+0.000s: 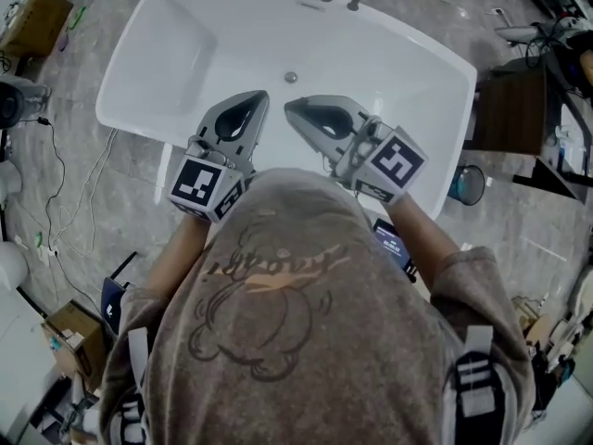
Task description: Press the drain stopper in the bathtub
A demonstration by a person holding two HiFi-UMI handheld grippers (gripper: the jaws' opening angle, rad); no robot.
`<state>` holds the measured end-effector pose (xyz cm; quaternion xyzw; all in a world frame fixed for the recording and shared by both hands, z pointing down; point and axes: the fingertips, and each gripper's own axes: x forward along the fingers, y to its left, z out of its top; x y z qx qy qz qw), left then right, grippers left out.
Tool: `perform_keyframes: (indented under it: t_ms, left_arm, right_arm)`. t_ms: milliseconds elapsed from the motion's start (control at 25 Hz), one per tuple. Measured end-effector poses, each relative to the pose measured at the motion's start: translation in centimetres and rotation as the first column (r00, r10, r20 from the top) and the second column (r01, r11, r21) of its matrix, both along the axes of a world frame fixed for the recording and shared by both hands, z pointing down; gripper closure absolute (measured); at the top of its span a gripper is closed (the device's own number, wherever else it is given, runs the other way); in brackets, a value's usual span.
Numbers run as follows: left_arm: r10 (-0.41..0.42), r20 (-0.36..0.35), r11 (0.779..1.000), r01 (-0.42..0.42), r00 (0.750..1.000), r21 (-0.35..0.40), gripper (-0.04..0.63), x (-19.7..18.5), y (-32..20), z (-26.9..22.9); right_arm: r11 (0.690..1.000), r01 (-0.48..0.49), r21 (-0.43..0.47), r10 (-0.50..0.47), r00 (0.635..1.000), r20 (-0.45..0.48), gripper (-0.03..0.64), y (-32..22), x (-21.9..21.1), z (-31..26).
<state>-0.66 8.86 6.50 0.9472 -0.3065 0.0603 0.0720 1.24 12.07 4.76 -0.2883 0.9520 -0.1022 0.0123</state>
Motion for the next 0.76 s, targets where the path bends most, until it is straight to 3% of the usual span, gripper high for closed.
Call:
perform_keyframes:
  t_ms: [760]
  left_arm:
    - [-0.012,0.007,1.000,0.012,1.000,-0.014,0.594,0.24,-0.09,0.74]
  right_arm:
    - [0.999,0.039,0.027,-0.039,0.999,-0.008,0.617,0.00,0.25,0.22]
